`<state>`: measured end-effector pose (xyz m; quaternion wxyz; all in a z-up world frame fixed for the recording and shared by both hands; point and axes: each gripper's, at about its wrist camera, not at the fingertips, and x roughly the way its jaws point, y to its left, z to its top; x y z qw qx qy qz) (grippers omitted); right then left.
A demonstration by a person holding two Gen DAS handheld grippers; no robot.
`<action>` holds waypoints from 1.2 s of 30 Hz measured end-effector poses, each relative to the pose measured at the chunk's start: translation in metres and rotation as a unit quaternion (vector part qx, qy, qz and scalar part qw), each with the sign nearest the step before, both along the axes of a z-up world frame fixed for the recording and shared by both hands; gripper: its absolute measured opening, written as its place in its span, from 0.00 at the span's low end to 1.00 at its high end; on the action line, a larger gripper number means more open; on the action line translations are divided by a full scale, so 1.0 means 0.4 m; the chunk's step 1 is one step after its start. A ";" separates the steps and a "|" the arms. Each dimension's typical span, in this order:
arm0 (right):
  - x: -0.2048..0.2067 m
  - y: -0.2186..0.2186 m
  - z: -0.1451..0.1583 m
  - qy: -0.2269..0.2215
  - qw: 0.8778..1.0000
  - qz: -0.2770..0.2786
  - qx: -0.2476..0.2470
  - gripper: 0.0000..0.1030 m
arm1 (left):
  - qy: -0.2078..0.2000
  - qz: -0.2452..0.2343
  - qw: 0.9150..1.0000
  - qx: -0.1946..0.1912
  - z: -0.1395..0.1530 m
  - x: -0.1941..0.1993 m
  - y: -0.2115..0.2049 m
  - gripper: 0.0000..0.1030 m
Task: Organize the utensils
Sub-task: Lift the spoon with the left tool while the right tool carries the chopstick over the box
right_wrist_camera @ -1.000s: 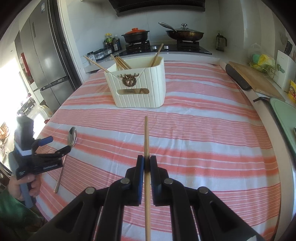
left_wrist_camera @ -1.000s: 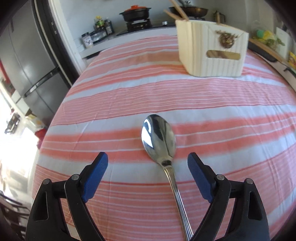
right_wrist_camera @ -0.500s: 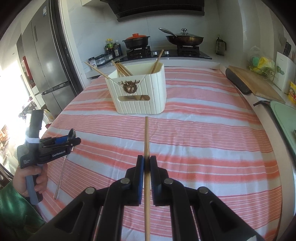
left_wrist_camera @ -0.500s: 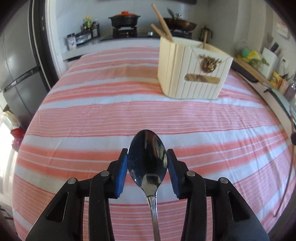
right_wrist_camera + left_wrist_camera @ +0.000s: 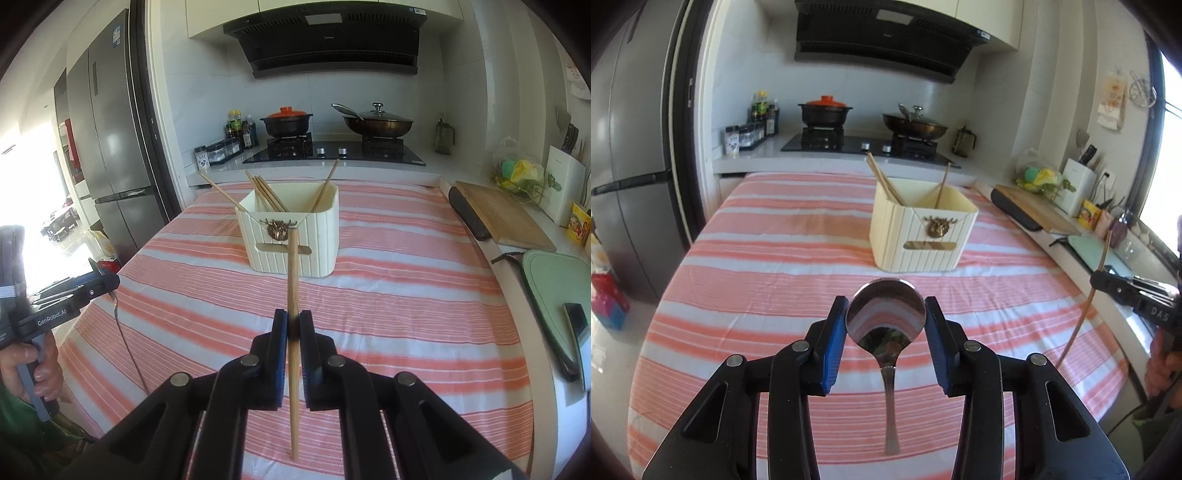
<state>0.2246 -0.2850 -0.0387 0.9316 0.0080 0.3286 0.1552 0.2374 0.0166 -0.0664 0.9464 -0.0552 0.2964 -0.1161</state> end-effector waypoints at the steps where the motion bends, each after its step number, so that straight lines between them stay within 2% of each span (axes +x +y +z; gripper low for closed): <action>1: -0.001 0.004 0.007 -0.004 1.000 0.000 -0.001 0.07 | -0.004 -0.002 1.000 0.000 0.007 0.001 -0.002 0.40; 7: 0.016 0.014 0.043 -0.019 1.000 -0.001 -0.004 0.07 | -0.013 -0.021 1.000 -0.017 0.071 0.037 0.004 0.40; 13: 0.088 0.014 0.112 -0.031 1.000 0.003 -0.002 0.07 | -0.025 -0.046 0.998 -0.044 0.184 0.102 0.013 0.40; 18: 0.181 0.014 0.197 -0.054 0.999 0.002 -0.004 0.07 | -0.045 -0.056 0.995 -0.062 0.300 0.185 0.010 0.40; 22: 0.273 0.011 0.285 -0.085 0.996 -0.003 0.002 0.07 | -0.077 -0.044 0.994 -0.064 0.384 0.277 -0.009 0.40; 25: 0.343 0.019 0.347 -0.115 0.993 -0.007 0.007 0.07 | -0.100 -0.029 0.993 -0.062 0.421 0.359 -0.030 0.40; 28: 0.409 0.032 0.388 -0.140 0.990 -0.007 0.011 0.07 | -0.107 -0.019 0.992 -0.057 0.425 0.442 -0.056 0.40; 31: 0.473 0.053 0.386 -0.148 0.989 -0.001 0.008 0.07 | -0.093 -0.010 0.994 -0.052 0.389 0.522 -0.082 0.40; 33: 0.519 0.070 0.357 -0.136 0.991 0.003 0.001 0.07 | -0.069 -0.008 0.996 -0.051 0.343 0.573 -0.097 0.40; 36: 0.592 0.100 0.282 -0.092 0.996 0.013 -0.013 0.07 | -0.027 -0.003 0.999 -0.042 0.256 0.632 -0.116 0.40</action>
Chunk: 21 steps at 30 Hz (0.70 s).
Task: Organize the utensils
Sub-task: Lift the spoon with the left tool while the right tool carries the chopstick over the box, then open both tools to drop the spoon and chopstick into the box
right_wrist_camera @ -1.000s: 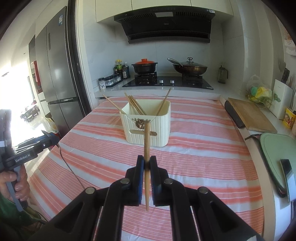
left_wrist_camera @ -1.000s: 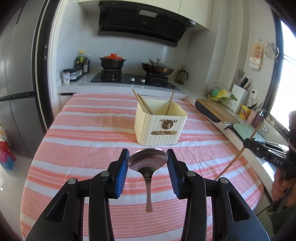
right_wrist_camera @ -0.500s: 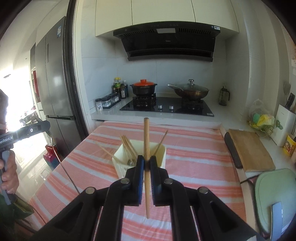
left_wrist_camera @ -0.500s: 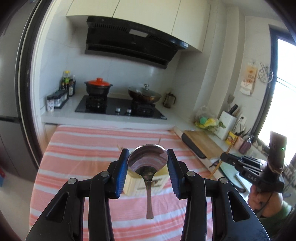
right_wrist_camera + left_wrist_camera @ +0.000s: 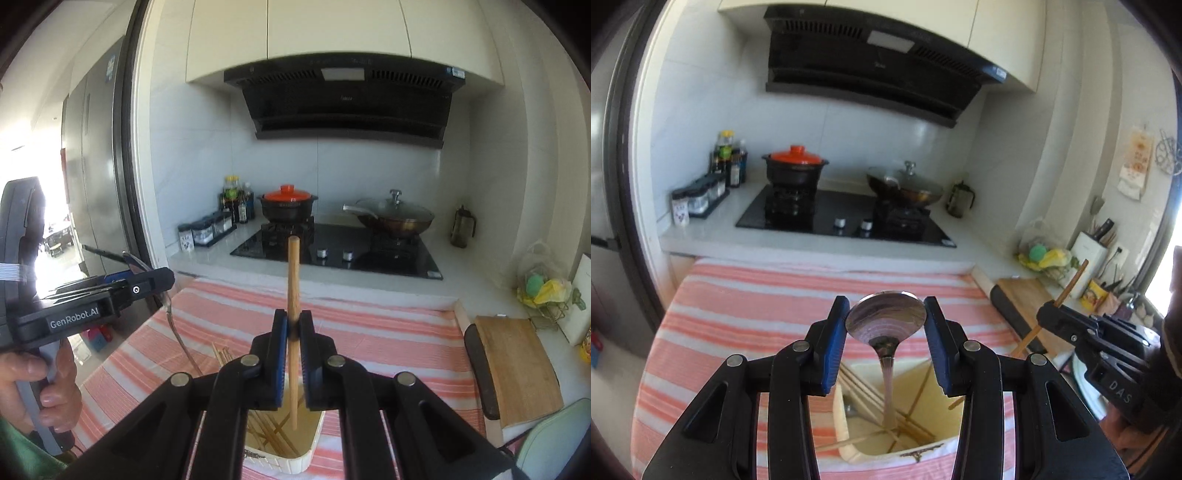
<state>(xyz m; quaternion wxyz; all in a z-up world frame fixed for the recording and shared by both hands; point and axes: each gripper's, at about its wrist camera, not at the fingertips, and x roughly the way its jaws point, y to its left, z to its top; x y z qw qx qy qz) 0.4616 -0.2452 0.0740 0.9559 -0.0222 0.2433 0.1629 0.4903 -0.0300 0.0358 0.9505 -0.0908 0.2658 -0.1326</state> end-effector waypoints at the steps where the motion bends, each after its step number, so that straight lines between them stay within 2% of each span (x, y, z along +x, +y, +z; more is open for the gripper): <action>1: 0.026 0.008 -0.031 0.017 1.000 0.000 -0.005 0.07 | 0.014 0.002 1.000 0.006 -0.032 0.016 -0.006 0.40; 5: 0.121 0.033 -0.159 0.088 0.996 0.002 -0.015 0.07 | 0.065 0.001 0.997 0.037 -0.137 0.062 -0.034 0.42; 6: 0.141 0.036 -0.187 0.103 0.995 0.006 -0.013 0.08 | 0.070 0.003 0.996 0.050 -0.150 0.064 -0.041 0.42; 7: 0.160 0.034 -0.209 0.113 0.994 0.005 -0.008 0.08 | 0.066 0.005 0.996 0.060 -0.154 0.059 -0.044 0.47; 8: 0.167 0.031 -0.227 0.120 0.993 0.002 -0.004 0.16 | 0.060 0.006 0.996 0.065 -0.149 0.049 -0.045 0.59; 9: 0.172 0.023 -0.237 0.124 0.992 -0.003 0.001 0.33 | 0.050 0.006 0.996 0.067 -0.138 0.035 -0.042 0.65; 11: 0.154 -0.005 -0.231 0.109 0.994 -0.019 0.021 0.47 | 0.022 0.013 0.997 0.067 -0.101 -0.001 -0.029 0.85; 13: 0.118 -0.033 -0.213 0.091 0.995 -0.036 0.029 0.48 | -0.010 0.022 0.997 0.073 -0.061 -0.055 -0.018 0.97; 16: 0.046 -0.060 -0.176 0.061 0.997 -0.045 0.032 0.57 | -0.050 0.032 0.994 0.097 -0.023 -0.151 -0.022 0.99; 19: -0.060 -0.074 -0.142 0.024 0.998 -0.051 0.028 0.70 | -0.065 0.034 0.990 0.120 -0.020 -0.251 -0.040 0.99; 20: -0.097 -0.076 -0.135 0.016 0.998 -0.054 0.023 0.80 | -0.068 0.031 0.990 0.119 -0.025 -0.290 -0.042 1.00; 21: -0.138 -0.080 -0.130 0.007 0.998 -0.057 0.021 0.86 | -0.066 0.033 0.990 0.118 -0.032 -0.327 -0.043 1.00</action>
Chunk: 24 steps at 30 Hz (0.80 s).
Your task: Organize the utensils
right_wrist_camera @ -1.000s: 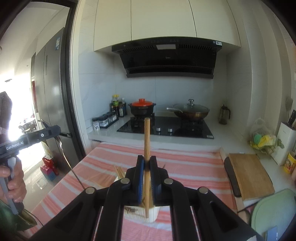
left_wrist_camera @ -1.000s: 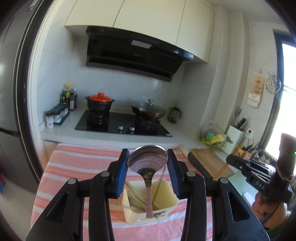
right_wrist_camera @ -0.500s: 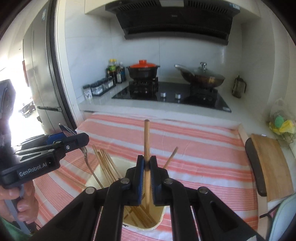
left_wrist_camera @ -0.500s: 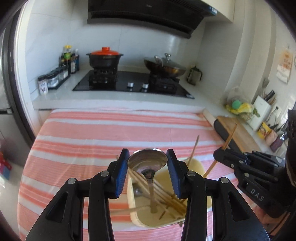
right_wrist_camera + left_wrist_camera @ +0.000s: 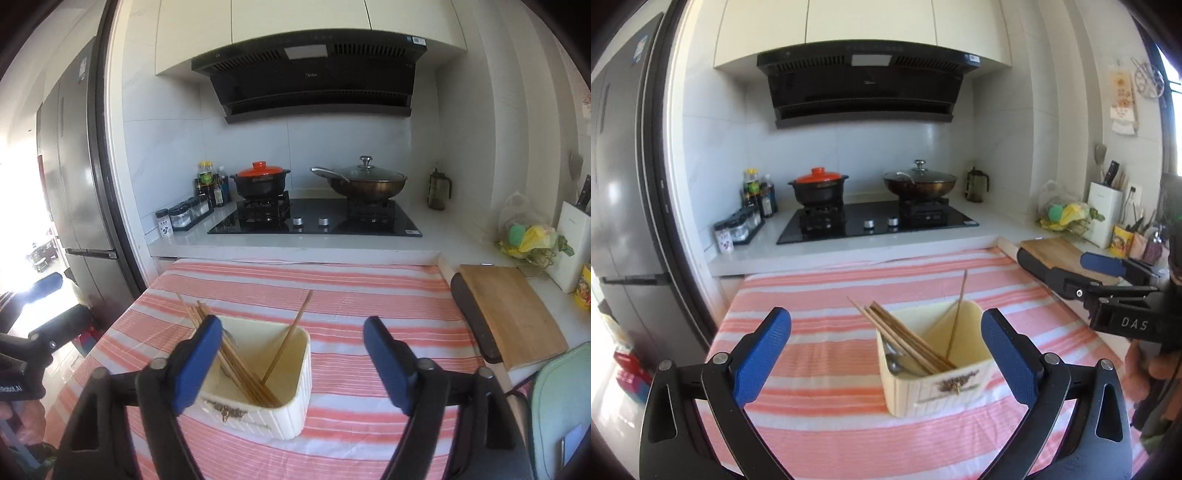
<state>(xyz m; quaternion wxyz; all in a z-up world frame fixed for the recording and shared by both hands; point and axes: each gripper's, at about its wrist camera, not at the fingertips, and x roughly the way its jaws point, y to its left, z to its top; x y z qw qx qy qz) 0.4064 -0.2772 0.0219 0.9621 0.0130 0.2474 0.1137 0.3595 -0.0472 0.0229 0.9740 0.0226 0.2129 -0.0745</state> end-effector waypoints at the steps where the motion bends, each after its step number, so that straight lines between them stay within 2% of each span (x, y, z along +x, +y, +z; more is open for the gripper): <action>1: -0.043 -0.004 0.003 -0.010 1.000 -0.005 -0.001 0.87 | 0.006 0.005 1.000 0.000 -0.010 -0.035 -0.001 1.00; 6: -0.227 -0.008 0.002 -0.030 0.999 -0.026 0.003 1.00 | 0.033 0.029 0.999 -0.002 -0.048 -0.168 0.000 1.00; 11: -0.372 0.021 0.003 -0.029 0.999 -0.026 -0.011 1.00 | 0.046 0.040 0.998 0.009 -0.049 -0.262 -0.001 1.00; 16: -0.497 0.056 0.017 -0.041 0.998 -0.021 -0.043 1.00 | 0.035 0.055 0.998 0.007 -0.027 -0.338 0.010 1.00; 24: -0.594 0.095 0.052 -0.059 0.996 -0.022 -0.069 1.00 | 0.015 0.099 0.994 0.033 0.008 -0.401 0.019 1.00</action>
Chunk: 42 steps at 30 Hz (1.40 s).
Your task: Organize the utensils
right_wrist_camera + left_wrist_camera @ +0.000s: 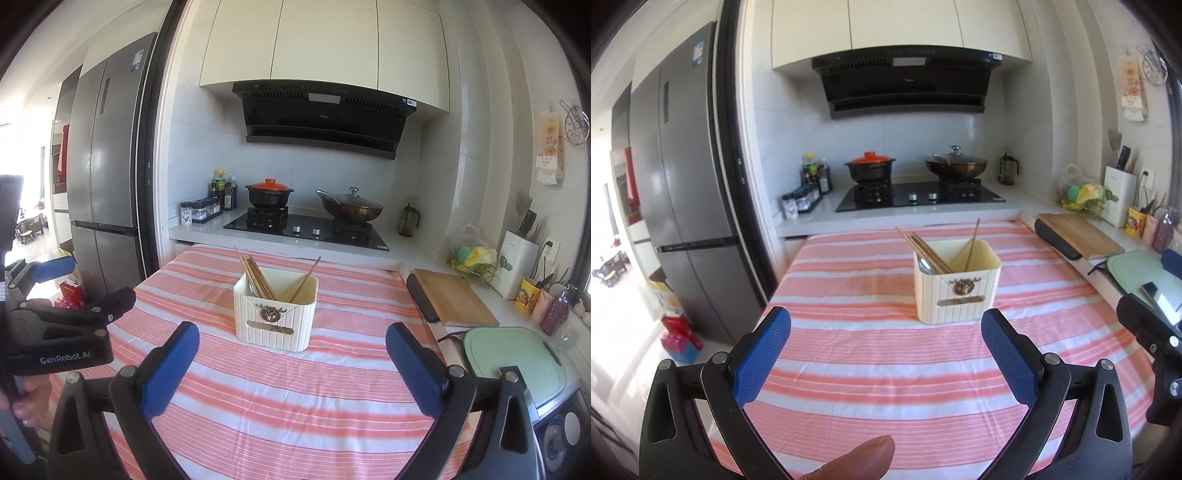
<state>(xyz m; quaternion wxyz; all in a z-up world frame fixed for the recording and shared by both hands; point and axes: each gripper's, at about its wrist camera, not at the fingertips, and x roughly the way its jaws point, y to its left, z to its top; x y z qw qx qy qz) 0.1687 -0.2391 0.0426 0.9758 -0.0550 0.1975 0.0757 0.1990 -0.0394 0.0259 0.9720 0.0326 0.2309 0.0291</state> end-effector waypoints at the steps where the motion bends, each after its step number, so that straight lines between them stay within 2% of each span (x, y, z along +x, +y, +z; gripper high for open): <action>1: -0.008 0.001 0.007 -0.002 1.000 0.000 0.003 1.00 | 0.000 0.002 1.000 -0.003 0.002 -0.007 0.003 1.00; 5: -0.033 -0.002 0.028 -0.005 1.000 0.005 0.024 1.00 | 0.001 0.000 1.000 -0.023 0.015 -0.034 0.018 1.00; 8: -0.049 0.001 0.035 -0.005 0.999 0.010 0.030 1.00 | -0.003 0.004 1.000 -0.024 0.024 -0.052 0.020 1.00; 20: -0.098 0.027 0.054 -0.007 0.999 0.025 0.023 1.00 | -0.004 0.010 0.999 -0.035 0.052 -0.089 0.035 1.00; 42: -0.102 0.035 0.057 0.001 0.999 0.032 0.025 1.00 | -0.011 0.013 1.000 -0.019 0.061 -0.095 0.029 1.00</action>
